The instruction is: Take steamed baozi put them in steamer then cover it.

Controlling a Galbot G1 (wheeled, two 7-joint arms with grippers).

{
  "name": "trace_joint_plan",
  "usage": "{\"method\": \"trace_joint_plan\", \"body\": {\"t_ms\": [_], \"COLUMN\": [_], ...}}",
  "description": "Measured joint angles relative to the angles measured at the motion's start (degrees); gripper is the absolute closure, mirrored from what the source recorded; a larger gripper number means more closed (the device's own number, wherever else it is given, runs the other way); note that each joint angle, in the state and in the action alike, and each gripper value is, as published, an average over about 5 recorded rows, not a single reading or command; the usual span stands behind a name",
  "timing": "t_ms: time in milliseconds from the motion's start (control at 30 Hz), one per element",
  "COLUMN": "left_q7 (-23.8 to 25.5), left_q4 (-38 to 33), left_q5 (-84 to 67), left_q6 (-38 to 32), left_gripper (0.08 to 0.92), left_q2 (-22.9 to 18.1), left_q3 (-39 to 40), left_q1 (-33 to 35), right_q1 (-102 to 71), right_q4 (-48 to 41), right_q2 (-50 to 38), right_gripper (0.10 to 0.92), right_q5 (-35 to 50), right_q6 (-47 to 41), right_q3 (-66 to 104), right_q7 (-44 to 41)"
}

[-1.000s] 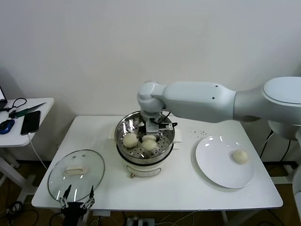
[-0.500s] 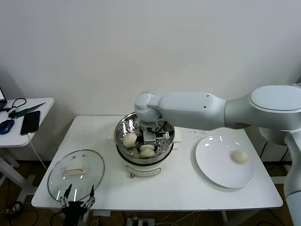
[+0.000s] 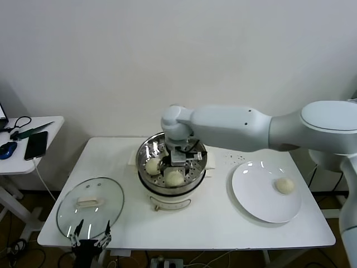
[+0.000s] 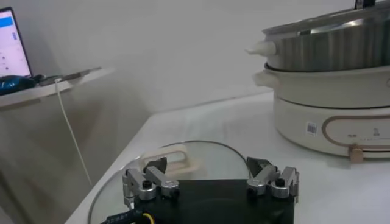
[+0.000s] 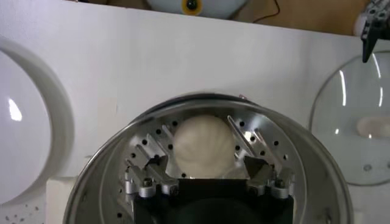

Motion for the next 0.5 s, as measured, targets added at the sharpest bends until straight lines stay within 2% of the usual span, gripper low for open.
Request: {"method": "trace_joint_plan", "body": {"t_ms": [167, 500], "left_q7": [0.0, 0.0], "left_q4": [-0.5, -0.8], "left_q5": [0.2, 0.2], "left_q6": [0.3, 0.2], "left_gripper": [0.177, 0.177], "left_q2": [0.0, 0.2], "left_q3": [0.0, 0.4], "left_q1": [-0.2, -0.1], "right_q1": [3.1, 7.3], "right_q4": [-0.1, -1.3], "right_q2": [-4.1, -16.8], "right_gripper": [0.203, 0.203], "right_q5": [2.8, 14.3], "right_q6": [-5.0, -23.0], "right_q3": [-0.9, -2.8], "right_q7": [1.4, 2.8]}}
